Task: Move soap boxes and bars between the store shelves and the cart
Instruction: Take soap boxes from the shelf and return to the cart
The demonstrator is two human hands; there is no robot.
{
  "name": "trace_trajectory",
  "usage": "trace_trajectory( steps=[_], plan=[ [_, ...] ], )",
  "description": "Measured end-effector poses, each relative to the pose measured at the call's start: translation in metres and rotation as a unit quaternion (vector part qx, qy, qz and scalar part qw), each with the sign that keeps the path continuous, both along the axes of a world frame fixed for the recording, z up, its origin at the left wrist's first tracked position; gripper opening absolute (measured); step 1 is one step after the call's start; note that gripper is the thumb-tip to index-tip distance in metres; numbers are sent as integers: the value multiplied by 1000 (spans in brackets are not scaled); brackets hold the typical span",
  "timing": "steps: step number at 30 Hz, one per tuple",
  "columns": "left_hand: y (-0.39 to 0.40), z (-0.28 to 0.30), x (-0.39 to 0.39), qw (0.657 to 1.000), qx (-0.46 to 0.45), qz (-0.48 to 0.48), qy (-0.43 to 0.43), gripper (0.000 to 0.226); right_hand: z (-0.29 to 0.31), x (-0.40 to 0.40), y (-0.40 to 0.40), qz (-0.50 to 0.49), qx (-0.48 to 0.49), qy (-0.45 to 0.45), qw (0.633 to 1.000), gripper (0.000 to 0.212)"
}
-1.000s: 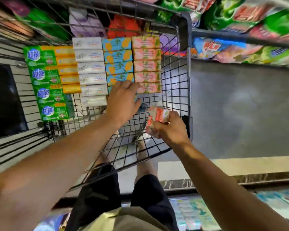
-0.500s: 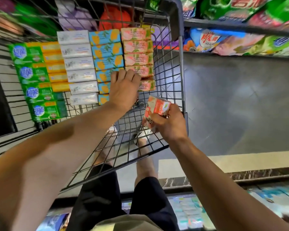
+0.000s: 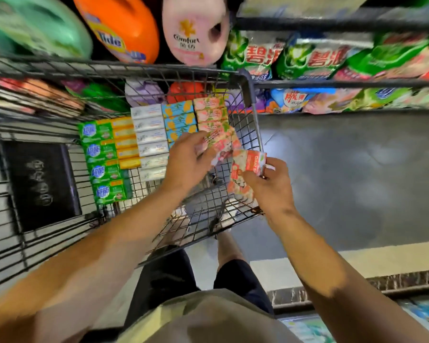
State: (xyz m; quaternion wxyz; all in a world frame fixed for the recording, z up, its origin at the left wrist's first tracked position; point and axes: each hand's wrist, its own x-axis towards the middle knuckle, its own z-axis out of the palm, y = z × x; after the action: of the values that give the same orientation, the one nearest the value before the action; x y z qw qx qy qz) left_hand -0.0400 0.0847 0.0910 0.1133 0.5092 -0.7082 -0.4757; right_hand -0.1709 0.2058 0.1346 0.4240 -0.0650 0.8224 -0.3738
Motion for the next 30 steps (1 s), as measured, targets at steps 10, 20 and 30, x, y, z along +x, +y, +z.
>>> trace_trajectory(
  steps=[10, 20, 30],
  plan=[
    [-15, 129, 9, 997, 15, -47, 64, 36, 111, -29, 24, -37, -133, 66, 988, 25],
    [69, 213, -94, 985, -14, -79, 151, 27, 171, -134, 120, -70, -226, 92, 967, 12],
    [186, 276, -240, 976, -42, -64, 203, 21, 223, -288, 249, -41, -254, 202, 945, 15]
  ],
)
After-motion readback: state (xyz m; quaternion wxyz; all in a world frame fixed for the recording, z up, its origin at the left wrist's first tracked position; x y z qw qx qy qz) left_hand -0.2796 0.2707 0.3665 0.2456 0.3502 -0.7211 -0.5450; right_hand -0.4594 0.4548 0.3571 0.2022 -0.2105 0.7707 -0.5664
